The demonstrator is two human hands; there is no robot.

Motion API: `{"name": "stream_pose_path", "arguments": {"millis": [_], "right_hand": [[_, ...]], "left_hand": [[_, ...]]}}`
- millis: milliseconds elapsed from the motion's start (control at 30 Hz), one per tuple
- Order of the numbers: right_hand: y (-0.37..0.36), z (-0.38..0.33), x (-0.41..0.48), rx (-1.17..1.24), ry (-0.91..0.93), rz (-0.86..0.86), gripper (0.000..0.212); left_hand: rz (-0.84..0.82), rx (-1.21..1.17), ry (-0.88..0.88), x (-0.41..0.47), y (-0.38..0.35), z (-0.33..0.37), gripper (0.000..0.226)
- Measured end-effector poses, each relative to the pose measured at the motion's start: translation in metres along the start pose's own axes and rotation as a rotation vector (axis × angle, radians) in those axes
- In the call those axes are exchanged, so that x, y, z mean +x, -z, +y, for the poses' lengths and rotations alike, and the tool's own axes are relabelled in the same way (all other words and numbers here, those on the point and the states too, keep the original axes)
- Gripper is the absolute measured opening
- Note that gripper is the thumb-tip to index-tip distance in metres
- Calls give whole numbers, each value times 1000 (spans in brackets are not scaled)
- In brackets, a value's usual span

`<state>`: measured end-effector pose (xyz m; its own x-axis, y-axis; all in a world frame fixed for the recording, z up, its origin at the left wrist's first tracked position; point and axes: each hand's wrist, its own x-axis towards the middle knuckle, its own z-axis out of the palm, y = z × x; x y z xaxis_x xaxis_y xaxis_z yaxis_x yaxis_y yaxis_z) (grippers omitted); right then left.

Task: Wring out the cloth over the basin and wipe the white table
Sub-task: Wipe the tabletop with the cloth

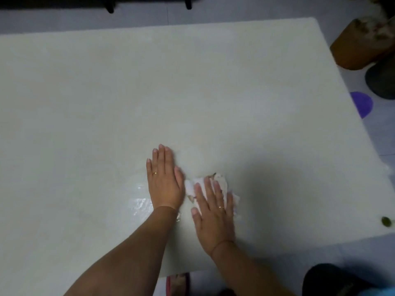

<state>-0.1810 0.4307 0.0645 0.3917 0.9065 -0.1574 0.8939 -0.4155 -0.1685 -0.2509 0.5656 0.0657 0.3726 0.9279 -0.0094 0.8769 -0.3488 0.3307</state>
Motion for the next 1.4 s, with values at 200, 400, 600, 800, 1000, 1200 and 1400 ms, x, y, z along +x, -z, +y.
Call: {"name": "stream_pose_path", "arguments": {"millis": [200, 400, 600, 800, 1000, 1200, 1400], "right_hand": [[11, 82, -19, -156, 284, -3, 57], [20, 85, -24, 11, -320, 69, 59], [0, 55, -84, -53, 194, -17, 62], [24, 169, -69, -110, -82, 7, 58], [8, 87, -78, 11, -211, 26, 63], [10, 153, -87, -105, 298, -17, 57], [33, 195, -71, 64, -392, 55, 55]], "left_hand": [[-33, -58, -7, -81, 3, 11, 58], [-157, 86, -18, -131, -20, 24, 64], [-182, 121, -37, -130, -18, 23, 64], [-167, 122, -19, -129, -19, 25, 64], [-142, 140, -23, -129, -20, 25, 64], [-148, 147, -28, -131, -22, 22, 64], [-153, 146, -19, -131, -22, 24, 64]]}}
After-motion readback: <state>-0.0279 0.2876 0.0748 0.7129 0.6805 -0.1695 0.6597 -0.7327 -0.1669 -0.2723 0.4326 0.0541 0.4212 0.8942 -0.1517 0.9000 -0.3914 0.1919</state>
